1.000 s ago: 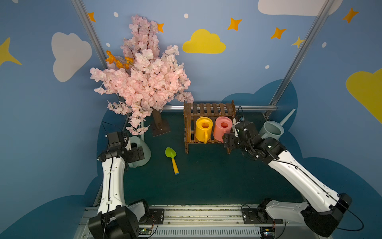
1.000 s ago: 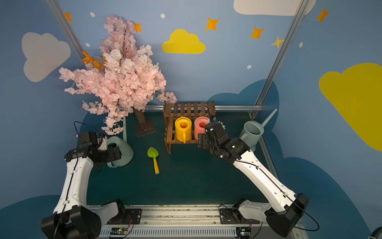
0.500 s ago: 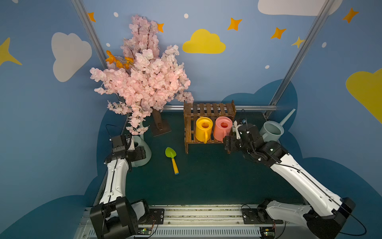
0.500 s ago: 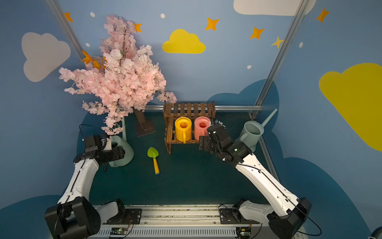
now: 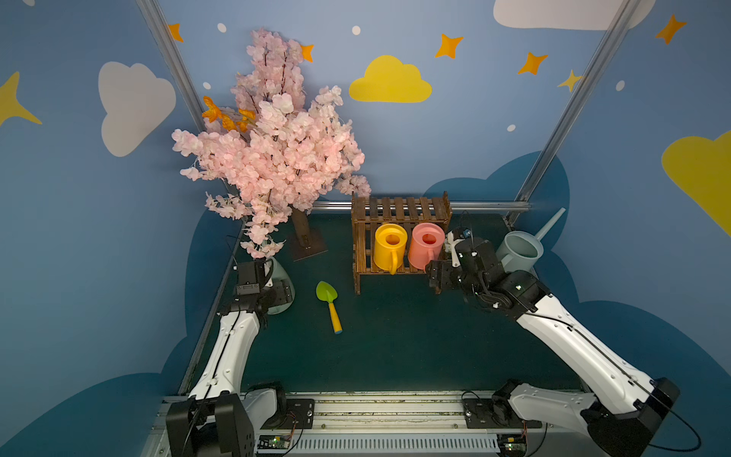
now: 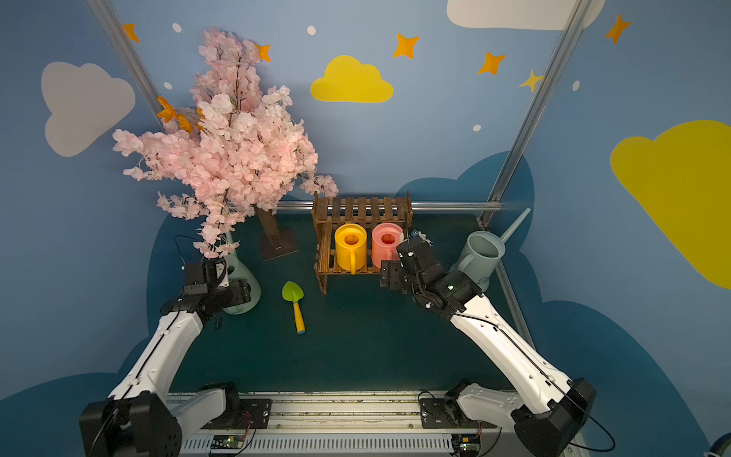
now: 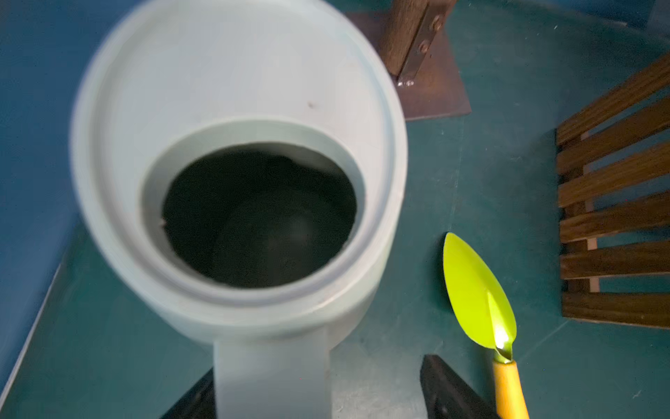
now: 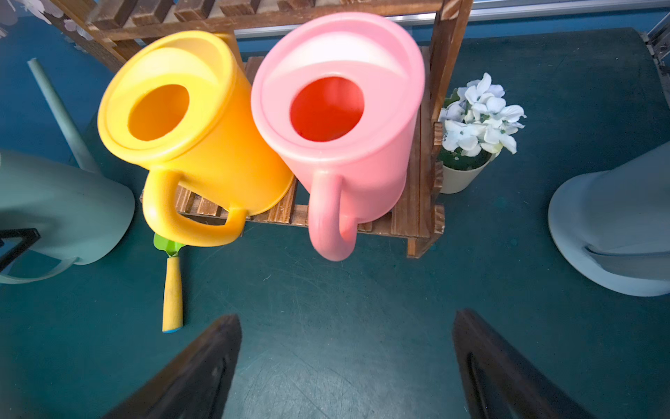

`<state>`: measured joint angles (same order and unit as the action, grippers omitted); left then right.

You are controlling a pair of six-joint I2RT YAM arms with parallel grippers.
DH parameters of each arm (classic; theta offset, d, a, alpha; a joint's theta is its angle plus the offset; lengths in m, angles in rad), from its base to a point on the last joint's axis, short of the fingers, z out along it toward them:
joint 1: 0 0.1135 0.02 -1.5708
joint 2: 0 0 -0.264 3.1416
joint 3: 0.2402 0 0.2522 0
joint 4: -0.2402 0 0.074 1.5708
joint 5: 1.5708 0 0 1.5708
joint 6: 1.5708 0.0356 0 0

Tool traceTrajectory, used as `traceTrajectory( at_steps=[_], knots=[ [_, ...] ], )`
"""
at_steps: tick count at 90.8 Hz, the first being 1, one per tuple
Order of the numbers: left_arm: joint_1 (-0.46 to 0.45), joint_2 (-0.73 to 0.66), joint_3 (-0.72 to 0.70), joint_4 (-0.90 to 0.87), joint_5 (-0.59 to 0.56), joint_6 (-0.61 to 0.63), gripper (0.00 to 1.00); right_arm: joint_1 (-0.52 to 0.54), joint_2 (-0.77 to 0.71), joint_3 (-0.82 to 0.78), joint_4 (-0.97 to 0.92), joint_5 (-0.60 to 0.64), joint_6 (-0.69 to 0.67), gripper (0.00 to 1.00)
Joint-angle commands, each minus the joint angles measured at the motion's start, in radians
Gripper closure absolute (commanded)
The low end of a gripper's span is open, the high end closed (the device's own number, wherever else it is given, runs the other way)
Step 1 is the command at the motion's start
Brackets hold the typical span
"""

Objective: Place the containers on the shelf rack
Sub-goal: 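Pick up a container from the center of the board.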

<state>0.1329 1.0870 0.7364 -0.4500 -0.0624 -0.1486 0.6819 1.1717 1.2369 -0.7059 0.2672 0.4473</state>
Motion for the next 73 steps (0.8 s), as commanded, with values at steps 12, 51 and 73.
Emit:
traceTrajectory(
  at_steps=[12,51,73],
  knots=[
    [-0.045,-0.073,-0.124,0.086,-0.148,-0.167,0.2,-0.006,-0.034,-0.024,0.014,-0.01,0.002,0.08],
    [-0.208,-0.077,-0.222,0.27,-0.436,-0.23,0.29,-0.01,-0.063,-0.025,-0.007,0.001,-0.007,0.08],
    [-0.212,-0.056,-0.217,0.31,-0.451,-0.24,0.42,-0.019,-0.088,-0.035,-0.018,0.018,-0.014,0.08]
  ],
)
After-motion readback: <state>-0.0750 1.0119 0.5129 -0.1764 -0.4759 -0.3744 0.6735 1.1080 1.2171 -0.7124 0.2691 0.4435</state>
